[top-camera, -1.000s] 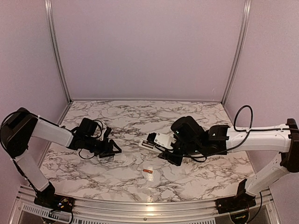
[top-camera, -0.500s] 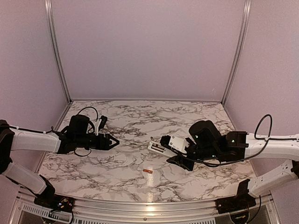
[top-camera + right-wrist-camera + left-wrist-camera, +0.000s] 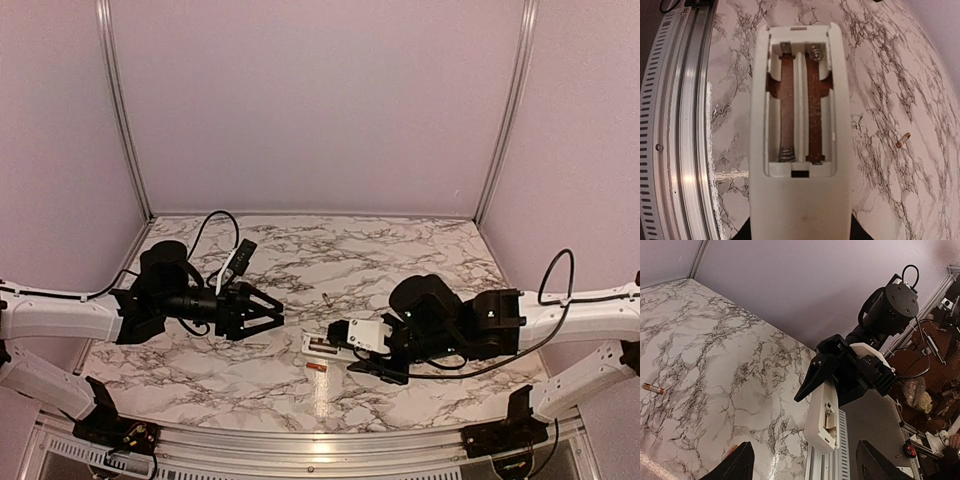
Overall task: Load the batteries into the remote control
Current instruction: Pass from the right arm to the left, then pass from the left arm to the right
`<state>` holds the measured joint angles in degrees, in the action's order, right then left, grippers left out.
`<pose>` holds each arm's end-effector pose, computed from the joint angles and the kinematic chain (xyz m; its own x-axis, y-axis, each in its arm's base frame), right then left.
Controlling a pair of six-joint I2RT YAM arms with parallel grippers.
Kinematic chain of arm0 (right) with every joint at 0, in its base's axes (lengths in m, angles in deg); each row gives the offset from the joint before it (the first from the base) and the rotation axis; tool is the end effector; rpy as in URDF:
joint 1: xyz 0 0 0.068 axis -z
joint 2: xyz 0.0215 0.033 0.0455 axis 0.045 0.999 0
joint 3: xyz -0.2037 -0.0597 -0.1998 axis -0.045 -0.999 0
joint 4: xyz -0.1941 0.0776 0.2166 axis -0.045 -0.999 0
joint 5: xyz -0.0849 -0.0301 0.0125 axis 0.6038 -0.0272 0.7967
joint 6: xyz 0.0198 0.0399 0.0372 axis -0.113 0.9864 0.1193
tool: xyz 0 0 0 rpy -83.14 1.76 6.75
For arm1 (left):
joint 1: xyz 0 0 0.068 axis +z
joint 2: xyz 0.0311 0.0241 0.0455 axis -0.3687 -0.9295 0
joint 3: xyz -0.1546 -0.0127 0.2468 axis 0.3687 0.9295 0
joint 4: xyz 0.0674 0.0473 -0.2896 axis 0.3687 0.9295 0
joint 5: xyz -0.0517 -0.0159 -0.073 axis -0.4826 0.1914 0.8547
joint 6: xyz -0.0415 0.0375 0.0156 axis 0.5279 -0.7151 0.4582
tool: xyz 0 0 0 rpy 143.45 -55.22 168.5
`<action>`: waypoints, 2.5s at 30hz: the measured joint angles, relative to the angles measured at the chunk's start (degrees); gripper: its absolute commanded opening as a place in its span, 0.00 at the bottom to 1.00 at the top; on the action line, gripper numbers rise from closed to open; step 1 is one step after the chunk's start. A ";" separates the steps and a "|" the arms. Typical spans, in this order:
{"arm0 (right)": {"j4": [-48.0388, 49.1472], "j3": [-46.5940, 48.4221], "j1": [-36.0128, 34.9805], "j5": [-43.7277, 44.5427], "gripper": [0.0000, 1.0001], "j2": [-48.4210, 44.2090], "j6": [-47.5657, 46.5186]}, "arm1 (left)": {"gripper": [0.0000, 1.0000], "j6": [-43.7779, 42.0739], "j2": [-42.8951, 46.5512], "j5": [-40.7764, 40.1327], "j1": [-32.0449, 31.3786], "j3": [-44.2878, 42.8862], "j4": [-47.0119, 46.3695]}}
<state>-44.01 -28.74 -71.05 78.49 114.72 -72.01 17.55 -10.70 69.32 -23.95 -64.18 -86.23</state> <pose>0.1071 0.2719 0.2417 0.0234 -0.7317 -0.6812 -0.9656 0.1601 -0.2051 0.1853 -0.2283 0.2293 -0.5052 0.0774 -0.8595 0.8616 0.1009 -0.4974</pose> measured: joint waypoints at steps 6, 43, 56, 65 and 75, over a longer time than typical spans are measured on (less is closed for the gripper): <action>-1.31 3.39 -1.68 2.23 0.00 0.57 -3.02 | 0.74 2.75 -5.62 6.54 -2.14 -6.67 4.46; 7.04 4.42 -5.46 23.63 0.99 -9.92 -7.06 | 0.00 13.55 -9.68 9.33 -0.04 -7.43 -0.81; 27.21 -1.01 7.76 13.86 0.99 -16.85 17.25 | 0.00 23.78 -8.59 -1.18 2.29 0.42 -34.64; 42.16 -3.26 16.46 -7.72 0.99 -9.88 34.60 | 0.00 26.18 -10.82 -8.22 0.55 2.40 -43.04; 55.10 -2.84 18.75 -21.53 0.93 0.33 48.11 | 0.00 26.08 -12.35 -9.94 -0.94 2.40 -44.37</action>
<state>11.09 -31.58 -52.29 56.96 115.05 -23.91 43.62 -23.05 59.37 -24.89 -61.77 -130.60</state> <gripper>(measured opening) 0.967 0.198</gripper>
